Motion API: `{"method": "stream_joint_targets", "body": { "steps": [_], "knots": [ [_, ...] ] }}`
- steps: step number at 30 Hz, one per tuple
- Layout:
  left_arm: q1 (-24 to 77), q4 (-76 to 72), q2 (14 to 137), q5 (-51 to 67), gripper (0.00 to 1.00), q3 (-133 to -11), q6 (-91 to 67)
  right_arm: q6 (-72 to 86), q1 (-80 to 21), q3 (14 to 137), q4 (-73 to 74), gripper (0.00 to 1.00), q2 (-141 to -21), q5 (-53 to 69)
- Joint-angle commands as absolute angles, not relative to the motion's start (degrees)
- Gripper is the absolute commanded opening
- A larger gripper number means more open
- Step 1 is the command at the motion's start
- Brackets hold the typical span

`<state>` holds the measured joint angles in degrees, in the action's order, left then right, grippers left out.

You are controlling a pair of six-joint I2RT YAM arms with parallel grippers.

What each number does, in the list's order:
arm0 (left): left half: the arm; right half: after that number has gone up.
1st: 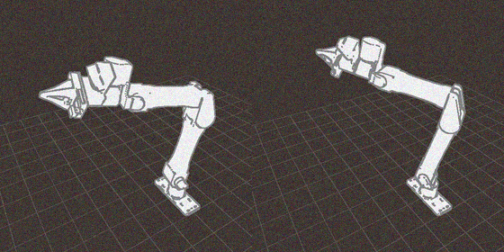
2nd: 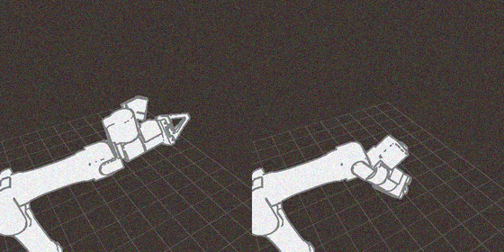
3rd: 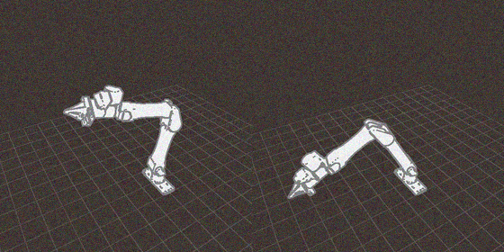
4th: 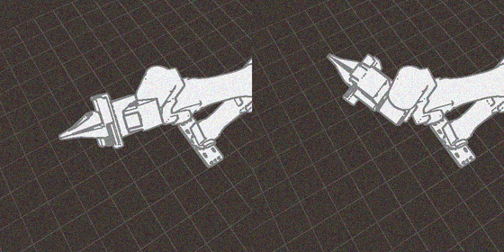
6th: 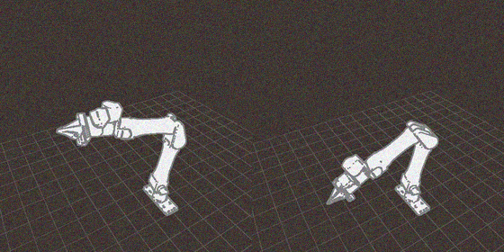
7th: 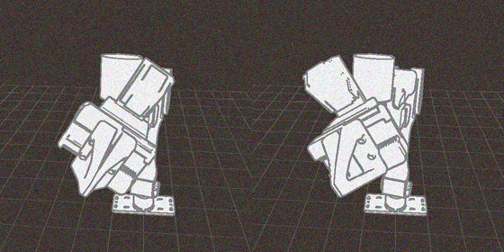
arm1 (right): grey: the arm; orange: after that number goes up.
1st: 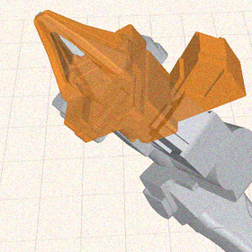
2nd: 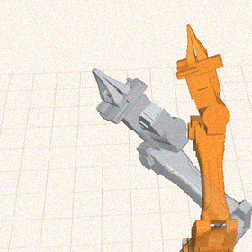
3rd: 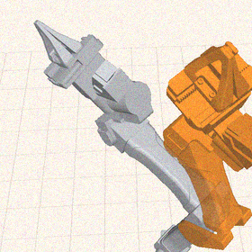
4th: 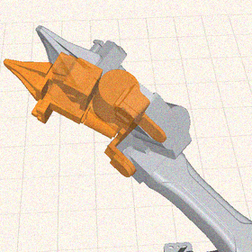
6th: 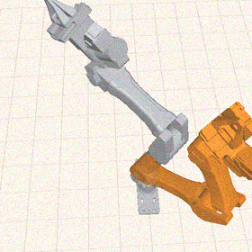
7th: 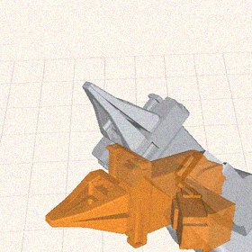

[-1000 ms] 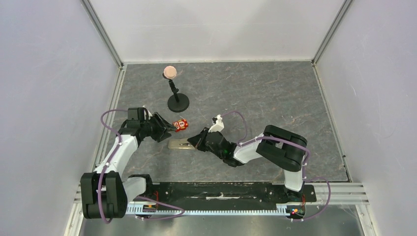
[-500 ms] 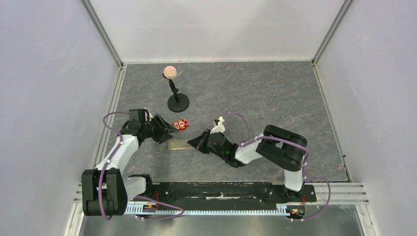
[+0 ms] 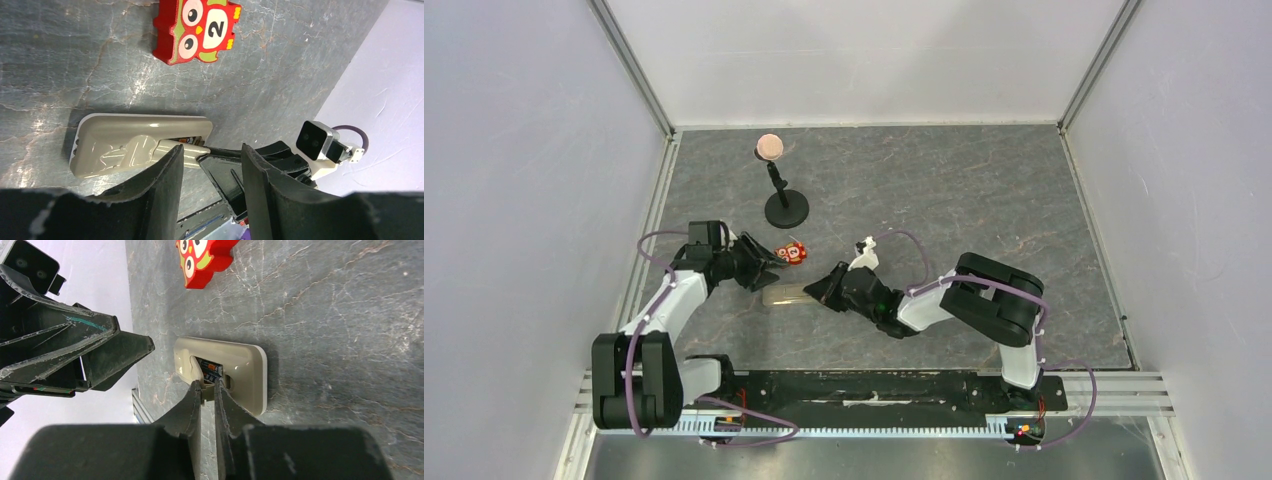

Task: Load the batteries into the remote control
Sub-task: Load the battery cover into the remote control.

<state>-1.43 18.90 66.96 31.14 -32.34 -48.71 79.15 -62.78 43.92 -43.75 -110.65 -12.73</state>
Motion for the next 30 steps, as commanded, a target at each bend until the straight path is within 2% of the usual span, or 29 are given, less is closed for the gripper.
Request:
{"method": "stream_joint_targets", "body": {
  "steps": [1,17,30],
  "knots": [
    [-1.60,16.11,69.35,33.82,0.52,-32.56,-51.74,77.18,-63.54,45.80,-34.99,0.12,-111.84,-11.96],
    [-1.56,13.06,72.53,35.51,0.51,-30.06,-52.87,71.19,-63.31,55.39,-13.56,0.28,-112.28,-13.46],
    [-1.48,11.32,75.10,36.55,0.52,-30.04,-53.91,68.42,-63.53,58.09,-8.14,0.46,-110.80,-13.48]
  ]
}}
